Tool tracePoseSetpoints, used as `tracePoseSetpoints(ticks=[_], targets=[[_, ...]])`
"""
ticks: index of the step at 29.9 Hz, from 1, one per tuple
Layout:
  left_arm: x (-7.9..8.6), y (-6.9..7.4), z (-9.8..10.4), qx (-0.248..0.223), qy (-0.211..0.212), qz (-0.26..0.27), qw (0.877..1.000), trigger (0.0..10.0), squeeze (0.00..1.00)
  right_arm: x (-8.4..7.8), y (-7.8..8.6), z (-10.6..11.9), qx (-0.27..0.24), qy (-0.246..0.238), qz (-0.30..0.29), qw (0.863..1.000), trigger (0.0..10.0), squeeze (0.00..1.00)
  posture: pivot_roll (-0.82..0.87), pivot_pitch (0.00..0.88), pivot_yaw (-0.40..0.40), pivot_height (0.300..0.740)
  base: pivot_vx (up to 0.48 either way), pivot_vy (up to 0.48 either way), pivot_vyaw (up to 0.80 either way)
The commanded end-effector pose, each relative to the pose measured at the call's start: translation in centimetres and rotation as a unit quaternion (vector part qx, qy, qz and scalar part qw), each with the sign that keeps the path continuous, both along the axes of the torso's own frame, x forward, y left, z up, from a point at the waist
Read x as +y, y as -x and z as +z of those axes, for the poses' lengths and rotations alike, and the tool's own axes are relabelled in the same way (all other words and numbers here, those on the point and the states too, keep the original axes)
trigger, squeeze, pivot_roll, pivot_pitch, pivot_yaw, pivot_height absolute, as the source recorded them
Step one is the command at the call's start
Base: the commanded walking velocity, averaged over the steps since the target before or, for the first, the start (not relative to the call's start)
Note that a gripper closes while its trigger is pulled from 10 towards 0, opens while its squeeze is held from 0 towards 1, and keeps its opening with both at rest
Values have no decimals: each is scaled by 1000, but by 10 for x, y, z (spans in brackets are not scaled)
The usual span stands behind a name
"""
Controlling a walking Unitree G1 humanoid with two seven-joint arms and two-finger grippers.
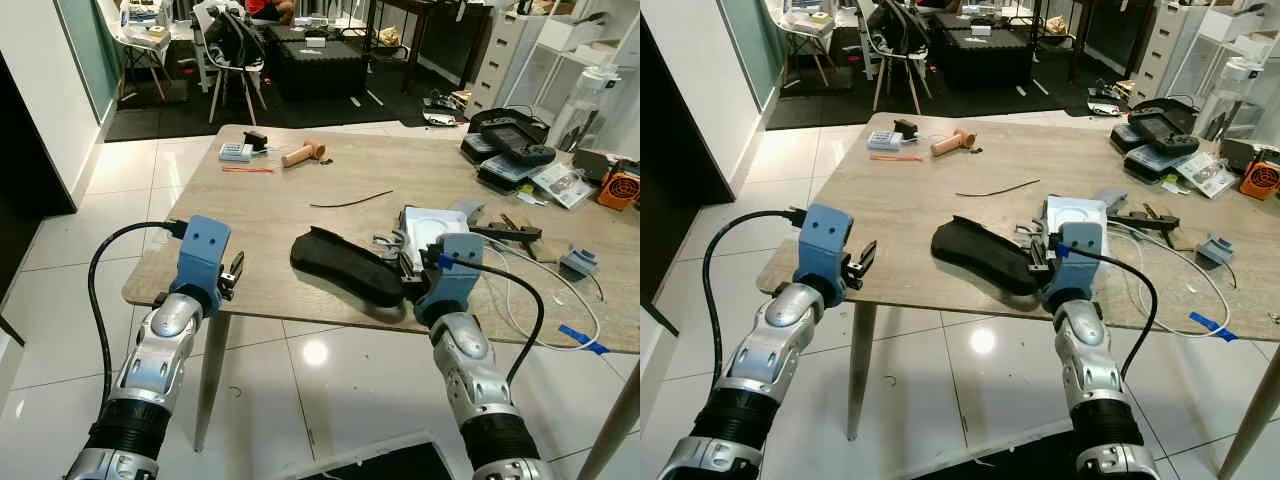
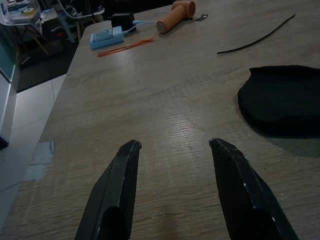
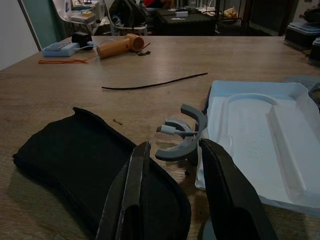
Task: Picking trash to rubbish bin
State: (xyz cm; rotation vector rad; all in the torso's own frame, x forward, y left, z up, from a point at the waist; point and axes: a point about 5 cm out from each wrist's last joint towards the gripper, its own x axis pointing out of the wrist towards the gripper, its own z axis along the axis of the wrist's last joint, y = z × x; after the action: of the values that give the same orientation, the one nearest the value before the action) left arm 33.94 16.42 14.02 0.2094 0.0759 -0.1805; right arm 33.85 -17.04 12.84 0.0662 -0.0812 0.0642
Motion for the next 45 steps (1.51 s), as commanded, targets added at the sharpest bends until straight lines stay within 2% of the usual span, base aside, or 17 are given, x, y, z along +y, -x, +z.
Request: tracePoseSetpoints(ticks=[1,16,18,19,20,22,24,26,28,31,33,36,37,40,41,43,45], targets=[[2,2,-3,3,-7,3,1000,10000,0,1,2,0,-4,1,3,1000,10000,0,-49,39,-6,740,0,0,0],[3,1,-5,4,-1,18,1000,10000,0,5,1,5,-10,1,19,1000,10000,0,-54,44,-12,740,0,0,0],[2,1,-12,11,-4,22,1000,10000,0,7,1,-3,8,2,30,1000,10000,0,-57,0,-5,740,0,0,0],[1,0,-15,19,11,29,999,10000,0,9,1,-10,25,3,36,999,10000,0,-60,0,-1,740,0,0,0],[-1,-3,-15,17,3,31,999,10000,0,12,-2,-14,36,16,42,998,10000,0,-62,33,6,740,0,0,0],[-3,-5,-14,14,-4,32,999,10000,0,14,-4,-16,43,25,45,998,10000,0,-56,46,8,740,0,0,0],[-8,-7,-12,10,7,23,1000,10000,0,16,-8,-14,40,26,48,998,10000,0,-47,30,7,740,0,0,0],[-7,-8,-14,9,15,29,999,10000,0,20,-13,-6,23,28,58,998,10000,0,-51,40,43,740,0,0,0],[-4,-9,-13,6,17,34,999,10000,0,23,-15,-3,15,37,63,997,10000,0,-52,30,50,740,0,0,0],[-2,-15,-7,0,17,35,999,10000,0,26,-18,7,-12,22,67,997,10000,0,-52,32,52,740,0,0,0],[-1,-20,0,-11,21,30,999,10000,0,37,-21,12,-26,60,93,994,10000,0,-59,31,72,740,0,0,0],[-2,-22,2,-12,23,25,999,10000,0,42,-19,14,-35,70,116,990,10000,0,-70,62,67,740,0,0,0],[-4,-22,3,-11,15,20,1000,10000,0,44,-15,15,-44,79,136,987,10000,0,-70,86,42,740,0,0,0],[-3,-22,8,-26,11,11,1000,10000,0,41,-9,18,-57,97,154,982,10000,0,-72,64,25,740,0,0,0],[3,-18,11,-33,20,23,999,10000,0,34,-5,21,-67,96,159,980,10000,0,-74,70,1,740,0,0,0],[6,-15,9,-30,28,31,999,10000,0,31,-4,21,-67,90,161,981,10000,0,-74,70,1,740,0,0,0],[9,-12,7,-26,30,38,999,10000,0,29,-1,21,-76,110,173,976,10000,0,-72,79,4,740,0,0,0]])
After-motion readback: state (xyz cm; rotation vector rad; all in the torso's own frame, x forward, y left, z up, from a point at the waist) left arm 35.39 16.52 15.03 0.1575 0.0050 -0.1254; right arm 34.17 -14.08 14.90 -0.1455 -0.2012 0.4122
